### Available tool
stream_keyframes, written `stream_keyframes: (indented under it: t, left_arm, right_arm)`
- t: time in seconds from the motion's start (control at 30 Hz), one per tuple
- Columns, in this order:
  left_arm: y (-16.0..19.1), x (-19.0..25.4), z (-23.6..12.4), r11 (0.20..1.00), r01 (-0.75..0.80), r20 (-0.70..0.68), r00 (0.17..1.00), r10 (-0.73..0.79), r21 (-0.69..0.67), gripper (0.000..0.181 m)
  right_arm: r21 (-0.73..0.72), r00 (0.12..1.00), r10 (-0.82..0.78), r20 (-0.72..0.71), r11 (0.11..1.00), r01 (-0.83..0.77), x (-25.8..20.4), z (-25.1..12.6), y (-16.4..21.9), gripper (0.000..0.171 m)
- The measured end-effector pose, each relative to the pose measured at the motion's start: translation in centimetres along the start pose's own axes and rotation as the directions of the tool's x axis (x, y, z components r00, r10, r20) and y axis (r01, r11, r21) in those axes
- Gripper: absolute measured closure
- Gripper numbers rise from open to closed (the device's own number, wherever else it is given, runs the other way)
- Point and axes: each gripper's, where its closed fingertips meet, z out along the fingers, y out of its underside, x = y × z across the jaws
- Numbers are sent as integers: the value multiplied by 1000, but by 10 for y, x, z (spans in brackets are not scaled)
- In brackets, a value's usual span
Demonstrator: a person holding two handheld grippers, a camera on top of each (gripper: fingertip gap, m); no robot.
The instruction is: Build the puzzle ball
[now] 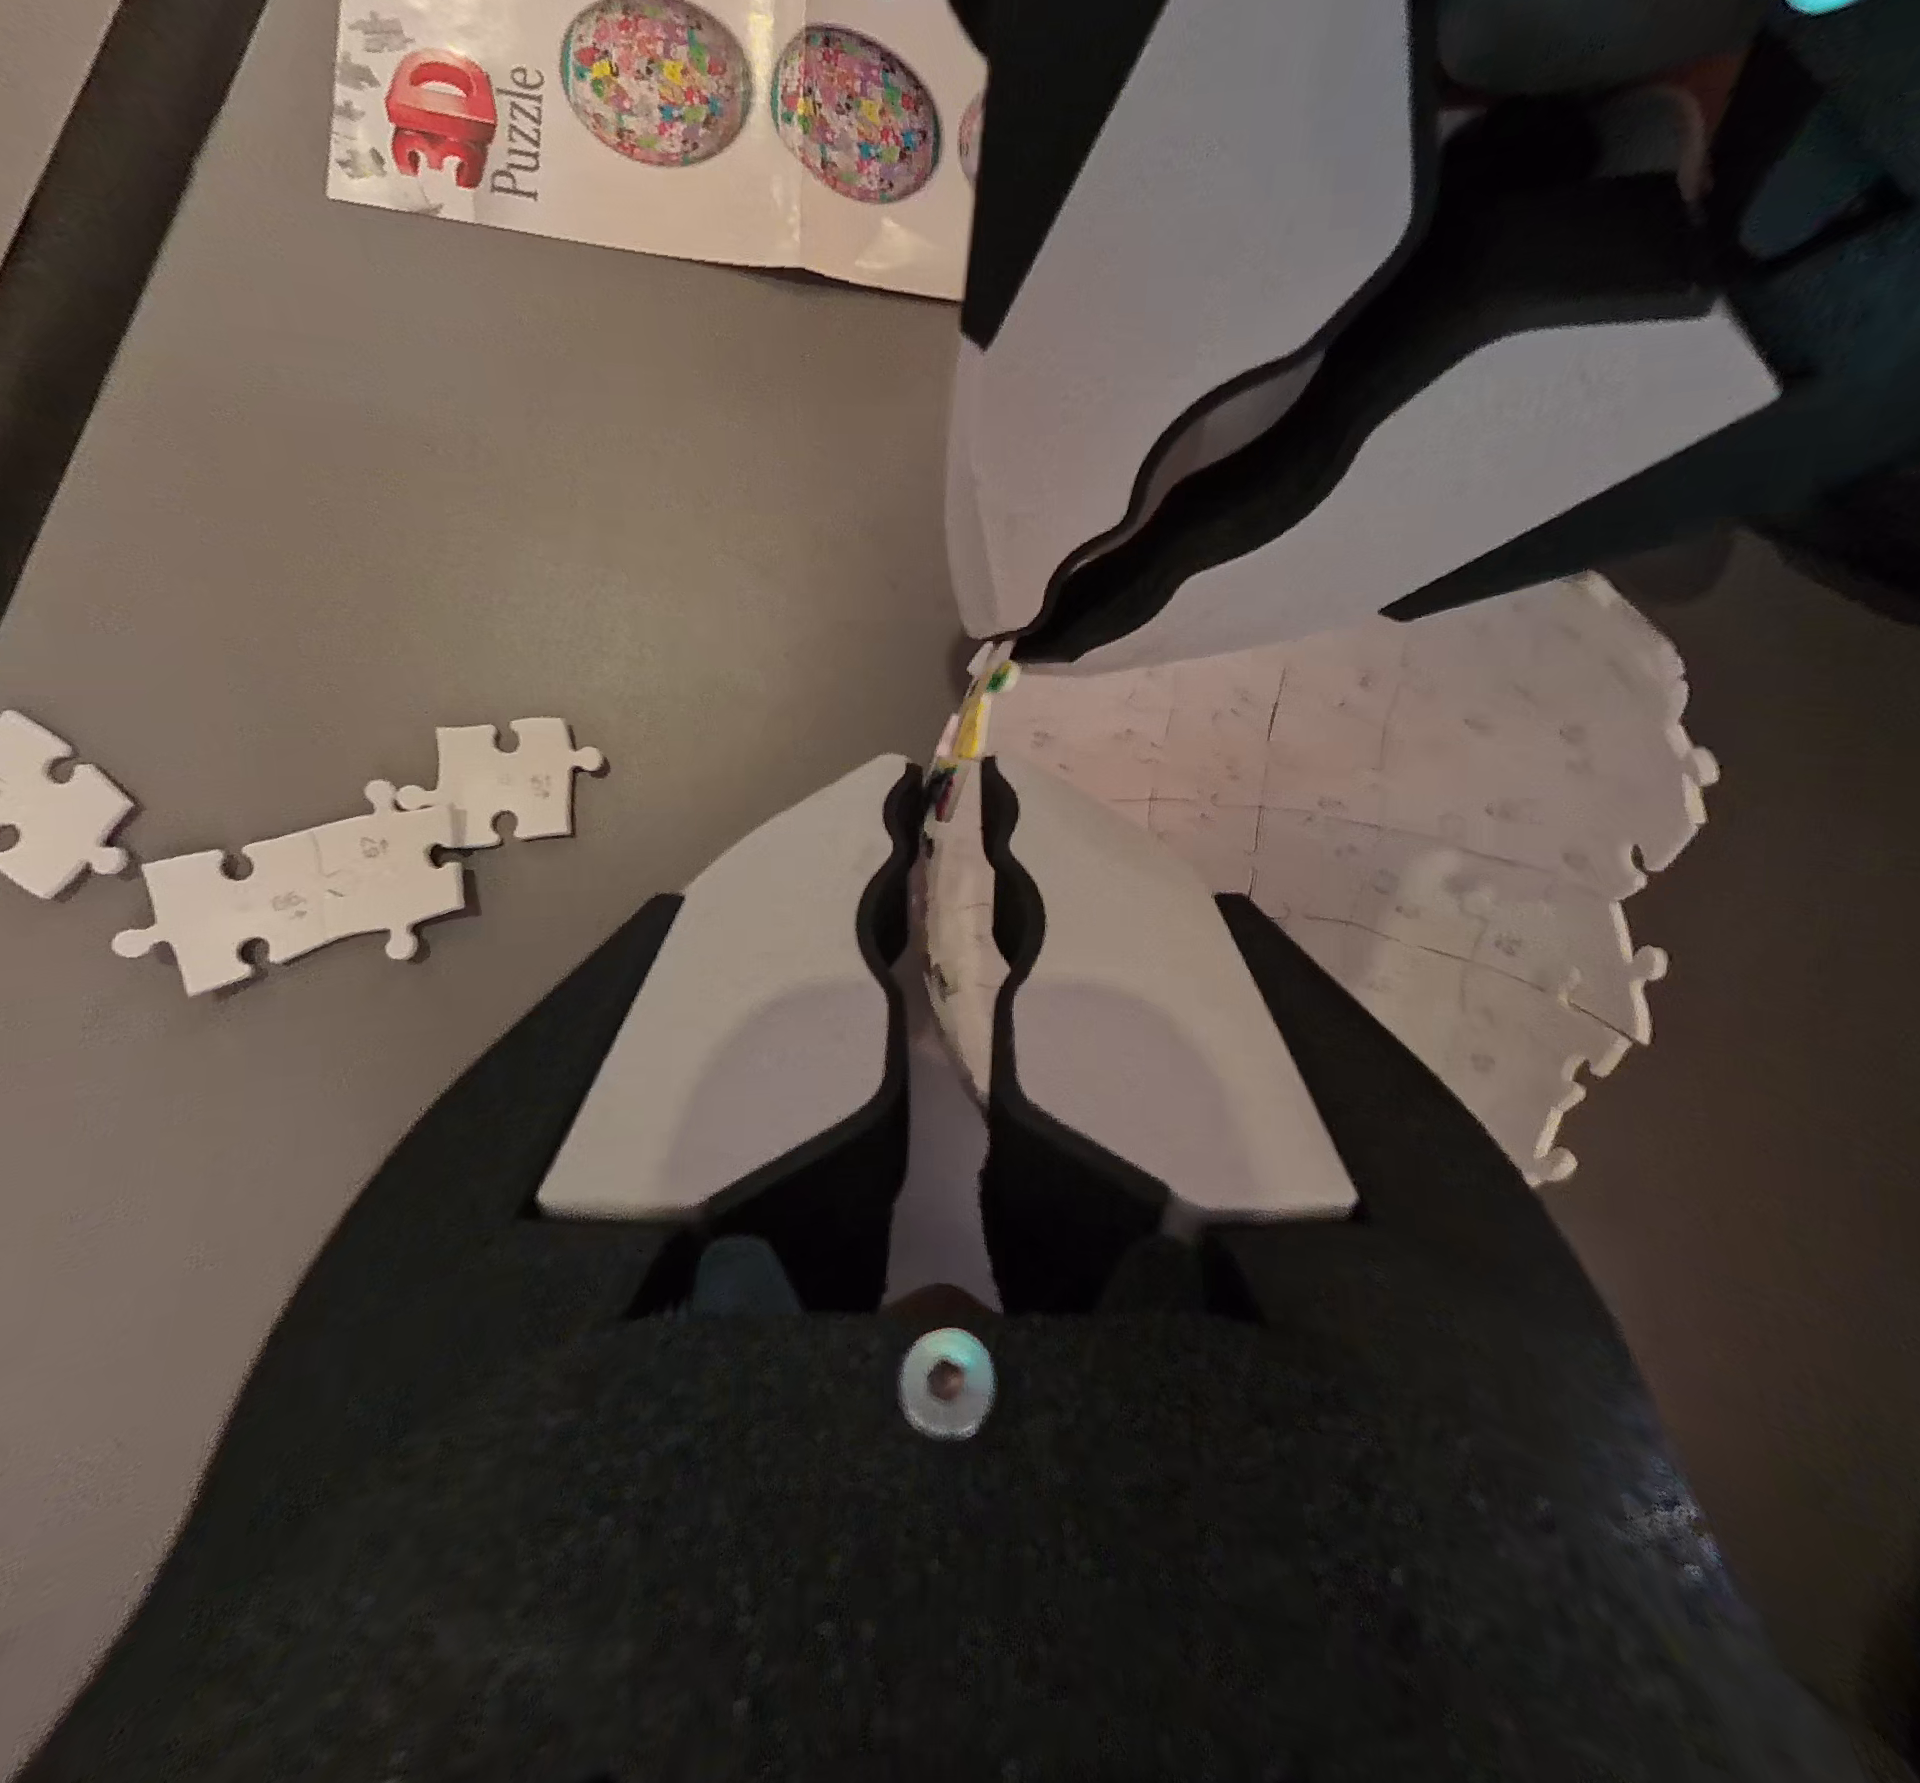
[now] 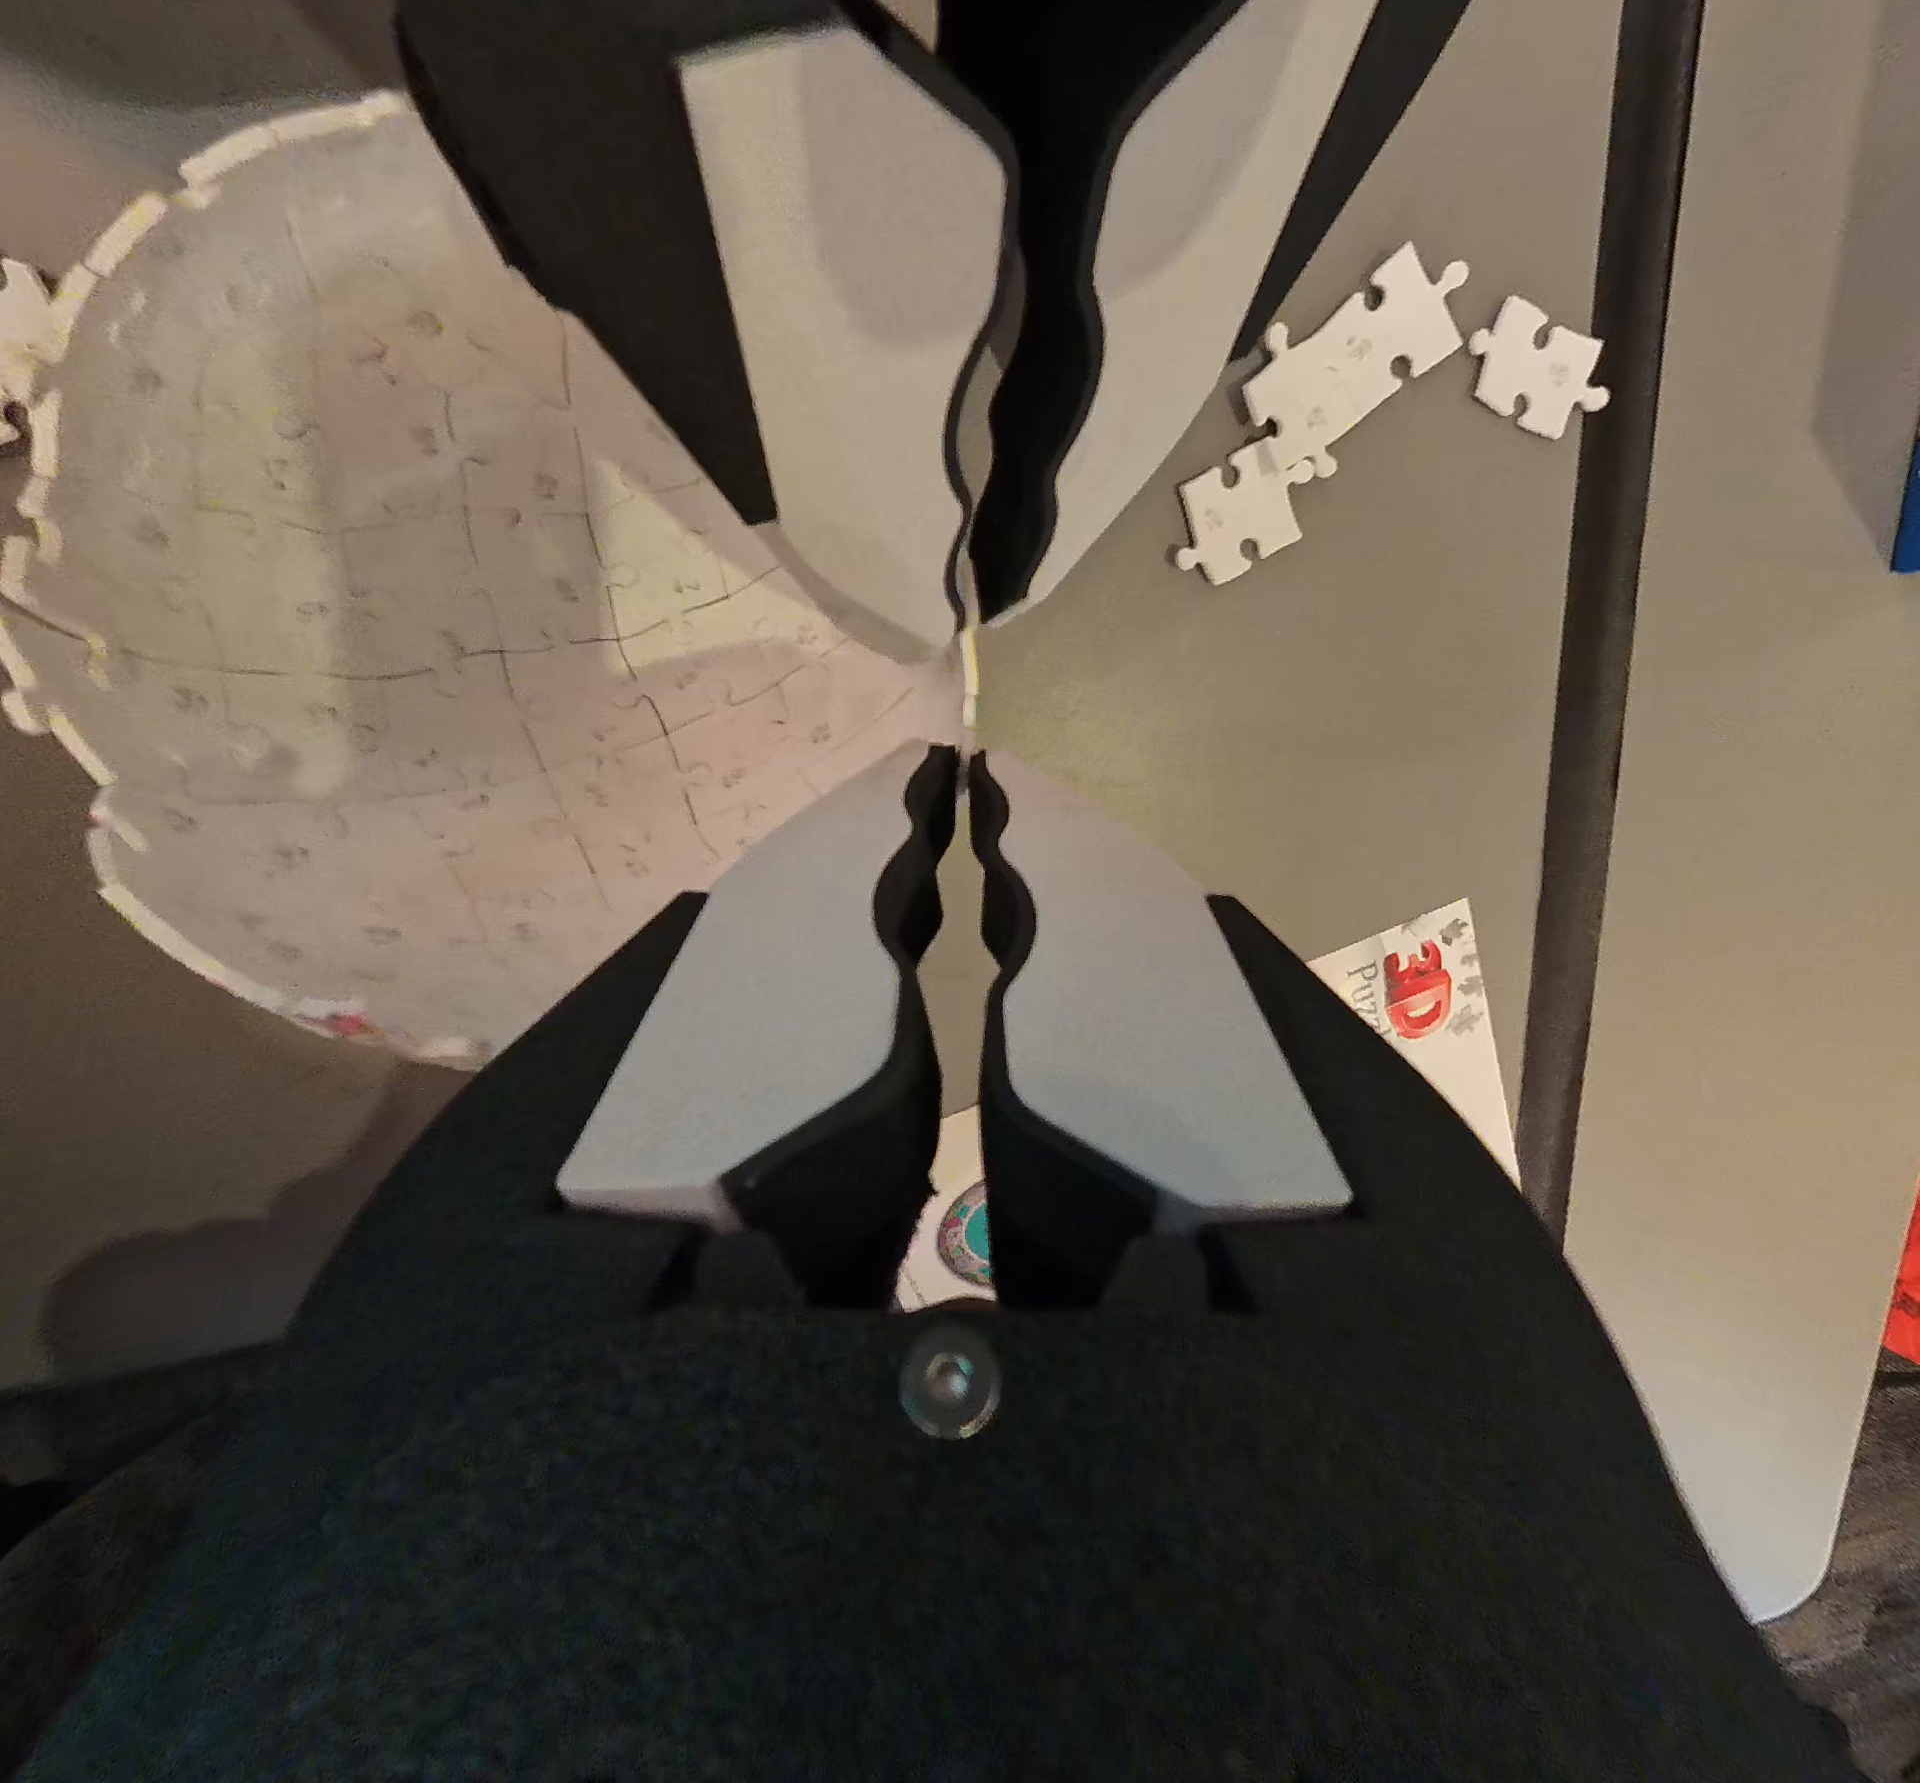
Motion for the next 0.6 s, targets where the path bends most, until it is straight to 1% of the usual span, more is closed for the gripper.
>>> stream_keyframes:
  t: [0.2,0.4,0.5,0.57,0.6]
  left_arm:
    - [0,0,0,1000,7,-5,1000,-7,2,170]
    - [-1,-5,0,1000,-26,54,998,26,-1,175]
    - [-2,-4,-1,999,-34,55,998,34,4,175]
    - [-2,-3,-1,999,-31,48,998,30,8,175]
    - [-2,-2,0,1000,-30,45,999,30,9,175]
  right_arm:
    - [1,1000,8,1,1000,-8,1,0,0,169]
    - [-3,998,-48,-48,999,48,2,1,-1,166]
    - [12,999,-38,-15,999,38,-1,4,-4,154]
    - [-3,999,-37,-35,999,37,2,7,-3,154]
    - [-12,998,-42,-44,999,41,4,8,-3,157]
